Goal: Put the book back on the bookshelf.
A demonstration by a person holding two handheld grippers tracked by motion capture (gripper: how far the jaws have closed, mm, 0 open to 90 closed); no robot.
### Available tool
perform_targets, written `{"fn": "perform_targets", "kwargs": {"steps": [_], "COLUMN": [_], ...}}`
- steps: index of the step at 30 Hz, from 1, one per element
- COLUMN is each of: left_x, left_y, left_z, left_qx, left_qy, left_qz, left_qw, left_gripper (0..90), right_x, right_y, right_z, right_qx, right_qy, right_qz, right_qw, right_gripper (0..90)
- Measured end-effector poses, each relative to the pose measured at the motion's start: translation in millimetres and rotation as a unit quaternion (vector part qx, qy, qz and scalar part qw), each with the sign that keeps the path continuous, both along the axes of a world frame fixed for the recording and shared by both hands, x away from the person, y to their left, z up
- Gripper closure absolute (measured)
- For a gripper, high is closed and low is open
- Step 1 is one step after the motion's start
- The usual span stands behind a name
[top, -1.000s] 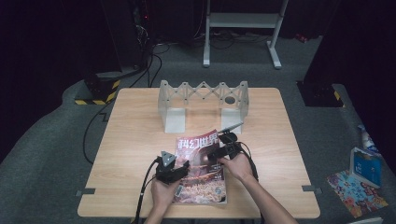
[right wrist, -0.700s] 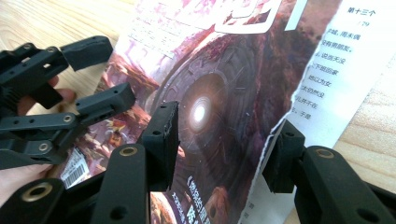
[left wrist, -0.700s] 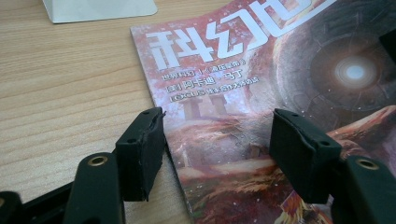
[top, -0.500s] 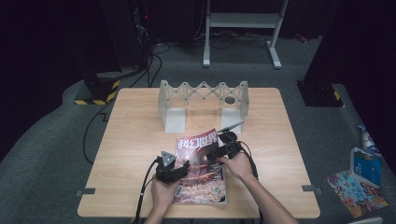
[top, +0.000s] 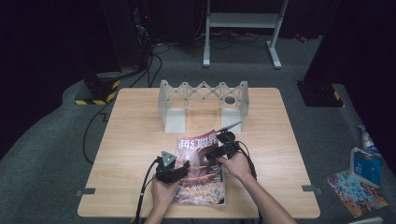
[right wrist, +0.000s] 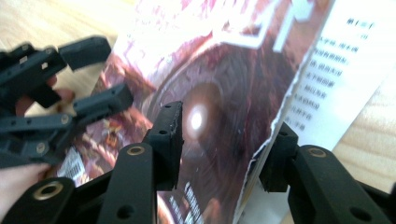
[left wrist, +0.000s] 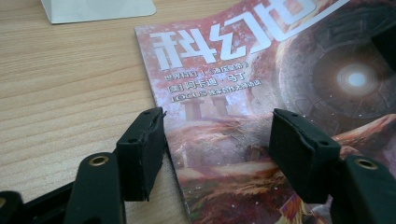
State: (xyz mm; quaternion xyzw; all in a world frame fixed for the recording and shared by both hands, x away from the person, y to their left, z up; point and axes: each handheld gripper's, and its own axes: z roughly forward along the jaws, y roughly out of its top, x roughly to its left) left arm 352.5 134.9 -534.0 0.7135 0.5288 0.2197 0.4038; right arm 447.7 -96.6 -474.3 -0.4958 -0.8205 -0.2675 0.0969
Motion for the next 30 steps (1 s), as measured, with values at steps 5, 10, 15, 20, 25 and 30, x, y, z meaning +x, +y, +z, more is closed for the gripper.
{"fn": "perform_targets", "kwargs": {"steps": [5,10,15,20,25,30], "left_x": [0.3,0.9,3.2,8.4,15.1,18.2], "left_y": [0.4,1.5,2.5,8.3,18.6,25.8], "left_z": [0.0,0.4,1.7,4.2,7.8,8.4], "left_qx": [0.001,-0.002,-0.006,-0.021,-0.063,-0.089], "left_qy": [-0.001,0.001,0.010,0.027,0.053,0.065], "left_qz": [-0.002,-0.004,-0.015,-0.034,-0.053,-0.060], "left_qw": [1.0000,1.0000,0.9998,0.9988,0.9952,0.9921], "left_gripper": [35.9,35.6,32.7,28.4,20.9,17.4], "right_x": [1.0,1.3,0.4,-4.7,-9.0,-14.1], "right_y": [-1.6,-1.6,-3.6,-5.8,-7.3,-9.8], "right_z": [-3.8,-2.6,-4.3,-2.2,-0.5,5.7], "right_qx": [-0.006,0.000,0.006,0.014,0.018,0.017], "right_qy": [0.003,-0.005,-0.018,-0.042,-0.065,-0.087], "right_qz": [-0.003,0.002,0.017,0.034,0.052,0.069], "right_qw": [1.0000,1.0000,0.9997,0.9984,0.9964,0.9937], "right_gripper": [63.3,72.0,80.1,83.4,85.1,86.0]}}
